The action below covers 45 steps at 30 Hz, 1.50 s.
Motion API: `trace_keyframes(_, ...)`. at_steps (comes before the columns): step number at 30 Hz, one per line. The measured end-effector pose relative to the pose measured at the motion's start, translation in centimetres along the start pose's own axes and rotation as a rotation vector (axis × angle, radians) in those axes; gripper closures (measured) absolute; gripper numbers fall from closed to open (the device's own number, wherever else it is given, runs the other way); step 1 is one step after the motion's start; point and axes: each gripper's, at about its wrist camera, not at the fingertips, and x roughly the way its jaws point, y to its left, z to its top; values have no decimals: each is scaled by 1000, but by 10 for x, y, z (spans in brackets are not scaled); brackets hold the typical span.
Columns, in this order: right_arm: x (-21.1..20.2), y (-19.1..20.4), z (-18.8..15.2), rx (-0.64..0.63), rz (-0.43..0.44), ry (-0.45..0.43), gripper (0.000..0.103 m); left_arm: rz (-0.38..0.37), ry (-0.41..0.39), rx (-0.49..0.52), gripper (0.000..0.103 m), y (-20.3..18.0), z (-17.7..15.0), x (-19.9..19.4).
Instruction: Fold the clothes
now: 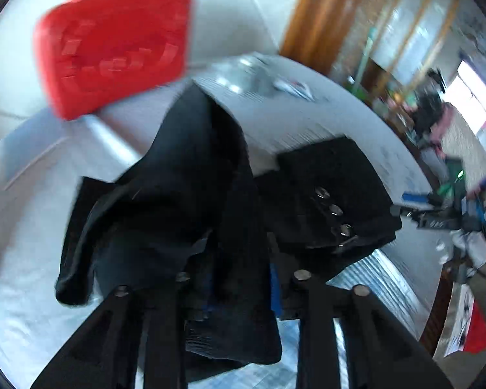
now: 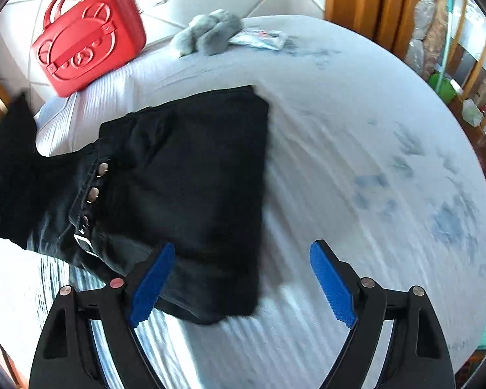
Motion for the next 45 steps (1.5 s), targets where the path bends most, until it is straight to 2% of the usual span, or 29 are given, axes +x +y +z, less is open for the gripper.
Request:
trace_keyframes(1, -3, -6, -2, 2, -6, -3, 18, 20, 22, 10, 29, -12, 0, 10)
trace_keyframes(2, -5, -12, -4, 1, -10, -1, 18, 16, 33, 9, 20, -17, 0, 15)
trace_keyframes(4, -7, -21, -6, 8, -14, -4, 18, -14, 44, -2, 20, -21, -1, 21)
trace_keyframes(8, -9, -33, -7, 15, -5, -10, 18, -14, 32, -42, 20, -8, -11, -5)
trace_keyframes(10, -7, -40, -5, 43, 14, -15, 18, 37, 15, -87, 20, 15, -15, -19)
trace_keyframes(12, -3, -49, -3, 92, 46, -19, 18, 120, 6, -155, 20, 48, -19, -29)
trace_keyframes(16, 6, -58, 0, 163, 103, -8, 18, 172, 0, -325, 20, 109, -33, -30)
trace_keyframes(19, 11, -56, 3, 178, 108, 0, 18, 146, -3, -397, 20, 133, -38, -21)
trace_keyframes(22, 17, -53, 3, 193, 120, 14, 18, 105, 1, -415, 20, 139, -38, -15)
trace_keyframes(24, 19, -52, 3, 194, 111, 23, 18, 104, 26, -411, 20, 137, -35, -6)
trace_keyframes(27, 12, -37, 6, 128, 71, 5, 18, 118, 29, -366, 20, 121, -33, -7)
trace_keyframes(30, 4, -24, 8, 78, 63, -13, 18, 138, 20, -272, 20, 97, -32, -14)
trace_keyframes(32, -4, -9, 11, 28, 123, -28, 19, 159, 17, -215, 20, 83, -31, -16)
trace_keyframes(34, -7, 14, 13, -16, 221, -23, 27, 189, 18, -215, 20, 86, -32, -15)
trace_keyframes(36, -6, 42, 16, -57, 314, -6, 43, 236, 36, -233, 20, 96, -39, -13)
trace_keyframes(38, 1, 72, 20, -105, 355, 5, 50, 266, 43, -263, 20, 108, -49, -15)
trace_keyframes(42, 20, 132, 18, -174, 440, 36, 53, 290, 34, -294, 20, 120, -68, -22)
trace_keyframes(45, 40, 164, 14, -198, 427, 68, 54, 265, 22, -299, 20, 120, -78, -19)
